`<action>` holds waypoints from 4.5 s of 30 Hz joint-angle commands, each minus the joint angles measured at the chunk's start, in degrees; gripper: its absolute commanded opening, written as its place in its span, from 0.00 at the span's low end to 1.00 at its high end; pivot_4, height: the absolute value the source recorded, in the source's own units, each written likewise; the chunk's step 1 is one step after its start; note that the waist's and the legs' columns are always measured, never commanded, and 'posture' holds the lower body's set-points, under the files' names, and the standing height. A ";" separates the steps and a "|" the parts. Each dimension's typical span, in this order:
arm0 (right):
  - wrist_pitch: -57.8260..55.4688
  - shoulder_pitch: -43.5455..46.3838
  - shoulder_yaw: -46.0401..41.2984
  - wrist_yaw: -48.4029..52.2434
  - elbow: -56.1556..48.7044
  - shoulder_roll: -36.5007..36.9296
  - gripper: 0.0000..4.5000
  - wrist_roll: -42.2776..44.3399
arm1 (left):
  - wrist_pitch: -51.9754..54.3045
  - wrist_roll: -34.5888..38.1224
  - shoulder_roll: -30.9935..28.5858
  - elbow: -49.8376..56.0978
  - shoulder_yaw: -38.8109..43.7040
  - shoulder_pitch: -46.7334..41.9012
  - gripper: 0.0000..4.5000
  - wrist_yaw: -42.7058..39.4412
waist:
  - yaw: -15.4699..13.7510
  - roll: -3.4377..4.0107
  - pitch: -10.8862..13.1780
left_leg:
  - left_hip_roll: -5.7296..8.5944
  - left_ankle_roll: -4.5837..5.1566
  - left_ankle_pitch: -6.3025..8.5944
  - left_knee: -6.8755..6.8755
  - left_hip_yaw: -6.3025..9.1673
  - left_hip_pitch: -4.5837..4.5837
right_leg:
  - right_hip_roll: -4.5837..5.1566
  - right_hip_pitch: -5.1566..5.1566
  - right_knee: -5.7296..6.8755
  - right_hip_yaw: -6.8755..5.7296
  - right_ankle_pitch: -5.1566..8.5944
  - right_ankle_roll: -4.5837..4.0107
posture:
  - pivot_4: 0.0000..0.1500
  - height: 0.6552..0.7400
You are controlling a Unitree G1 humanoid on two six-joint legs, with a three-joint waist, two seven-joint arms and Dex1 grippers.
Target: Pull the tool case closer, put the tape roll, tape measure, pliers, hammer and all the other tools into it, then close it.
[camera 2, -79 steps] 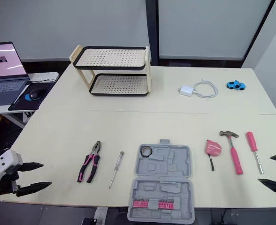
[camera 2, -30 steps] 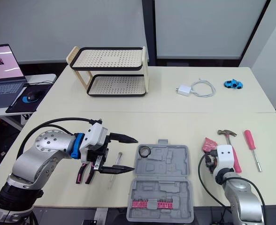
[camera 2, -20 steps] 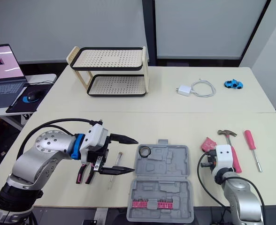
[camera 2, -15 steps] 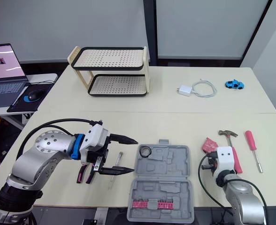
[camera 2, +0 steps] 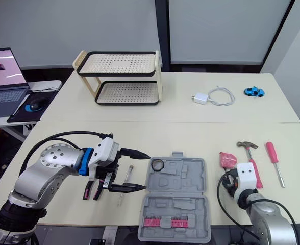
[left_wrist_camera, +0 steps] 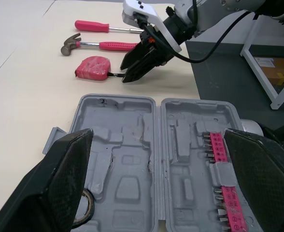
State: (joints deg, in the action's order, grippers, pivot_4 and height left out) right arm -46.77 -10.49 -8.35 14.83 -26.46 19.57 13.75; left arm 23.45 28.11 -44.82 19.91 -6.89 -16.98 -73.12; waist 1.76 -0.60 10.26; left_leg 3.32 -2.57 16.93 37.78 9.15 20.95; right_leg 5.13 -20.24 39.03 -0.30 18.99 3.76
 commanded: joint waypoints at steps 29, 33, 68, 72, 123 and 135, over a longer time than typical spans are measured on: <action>-1.96 -6.62 -4.30 2.68 -5.32 0.92 0.01 4.53 | -4.84 0.52 -4.55 4.31 0.25 6.27 1.00 -6.57 | -0.09 0.03 0.00 | 0.00 0.00 0.00 -0.02 0.01 0.01 | 0.02 0.01 -0.03 0.01 0.00 0.00 | 1.00 0.90; -4.04 -12.98 -5.06 3.16 -11.31 0.63 0.01 6.53 | -4.85 1.45 -5.74 6.13 0.56 8.17 1.00 -7.24 | -0.18 0.05 0.01 | -0.01 0.01 0.01 -0.04 0.02 0.01 | 0.02 0.02 -0.04 -0.01 0.00 0.00 | 1.00 0.90; -3.31 -34.56 0.01 1.11 -22.64 -3.18 0.01 8.86 | -5.59 1.73 -5.44 6.28 -0.53 9.35 1.00 -9.05 | -0.30 0.16 -0.05 | -0.03 0.03 0.03 -0.09 0.05 0.01 | 0.03 -0.03 -0.06 -0.02 0.06 -0.05 | 1.00 0.90; -3.32 -34.70 0.11 1.09 -22.60 -3.14 0.01 8.84 | -5.61 1.74 -5.09 6.22 -0.77 9.03 1.00 -8.82 | -0.30 0.16 -0.05 | -0.03 0.03 0.03 -0.09 0.05 0.01 | 0.03 -0.04 -0.06 -0.02 0.06 -0.05 | 1.00 0.90; 46.81 -3.04 10.88 50.47 10.56 44.36 1.00 -14.39 | -2.17 3.24 -2.89 14.99 -2.42 11.26 1.00 -3.51 | -0.40 -0.12 0.12 | -0.05 0.01 0.01 0.10 -0.11 0.00 | 0.03 0.28 -0.14 -0.19 0.05 -0.05 | 1.00 0.90; 49.19 2.01 16.13 49.70 15.35 41.09 1.00 -17.99 | -4.36 1.39 -1.23 10.00 -4.92 7.45 1.00 -4.64 | -0.38 -0.12 0.12 | -0.03 0.00 0.00 0.10 -0.10 -0.01 | 0.03 0.28 -0.13 -0.19 0.05 -0.05 | 1.00 0.90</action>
State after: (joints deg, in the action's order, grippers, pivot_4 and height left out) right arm 1.68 -8.81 7.86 64.65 -10.87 60.70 -3.71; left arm 19.69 29.66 -46.09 29.83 -11.21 -8.82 -77.31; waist 1.38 -0.72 10.38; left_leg 3.29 -2.58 16.93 37.89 9.04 20.94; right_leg 5.16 -19.96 38.89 -0.48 19.04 3.71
